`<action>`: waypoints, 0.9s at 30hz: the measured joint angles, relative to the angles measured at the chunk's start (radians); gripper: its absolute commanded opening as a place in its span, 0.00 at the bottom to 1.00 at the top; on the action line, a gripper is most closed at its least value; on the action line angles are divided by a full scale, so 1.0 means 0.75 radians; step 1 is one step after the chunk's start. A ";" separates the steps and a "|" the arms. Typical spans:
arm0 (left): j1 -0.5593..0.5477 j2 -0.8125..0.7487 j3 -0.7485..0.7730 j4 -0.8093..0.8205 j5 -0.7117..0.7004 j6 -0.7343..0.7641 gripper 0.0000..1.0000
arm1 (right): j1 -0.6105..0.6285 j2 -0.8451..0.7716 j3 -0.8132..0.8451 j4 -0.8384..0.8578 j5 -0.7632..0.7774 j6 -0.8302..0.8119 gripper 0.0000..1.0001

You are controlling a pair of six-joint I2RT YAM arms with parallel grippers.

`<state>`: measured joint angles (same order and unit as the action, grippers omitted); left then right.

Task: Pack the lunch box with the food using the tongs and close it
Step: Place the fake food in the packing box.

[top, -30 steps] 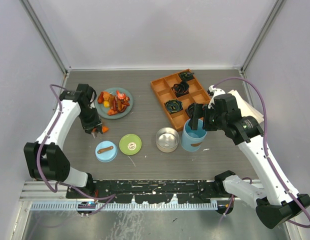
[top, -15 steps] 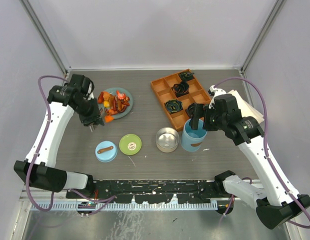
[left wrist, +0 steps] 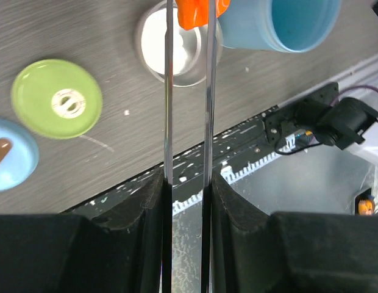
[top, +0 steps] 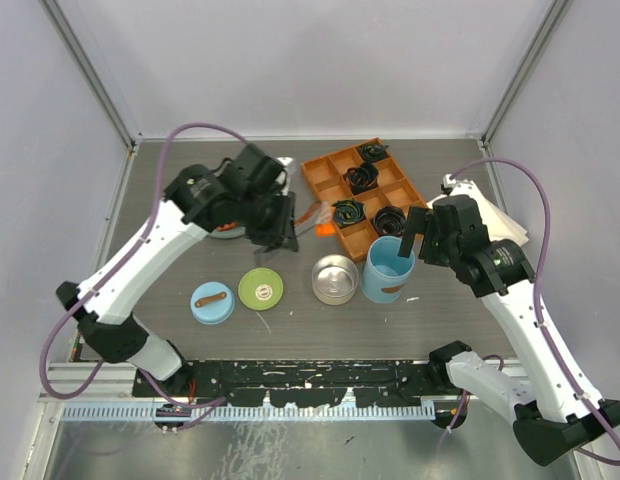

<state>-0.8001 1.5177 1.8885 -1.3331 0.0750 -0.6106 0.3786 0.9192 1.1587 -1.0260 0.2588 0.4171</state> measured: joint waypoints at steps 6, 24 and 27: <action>-0.196 0.150 0.066 0.122 0.035 -0.014 0.08 | -0.179 -0.049 -0.056 -0.011 0.047 0.092 1.00; -0.341 0.222 0.040 0.380 0.083 -0.033 0.15 | -0.387 -0.217 -0.125 -0.017 0.095 0.186 1.00; -0.363 0.250 0.037 0.387 0.086 -0.032 0.16 | -0.387 -0.218 -0.128 -0.014 0.095 0.185 1.00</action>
<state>-1.0721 1.7054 1.9160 -1.0431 0.1398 -0.6346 0.0883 0.7559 1.0626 -1.0367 0.3298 0.5560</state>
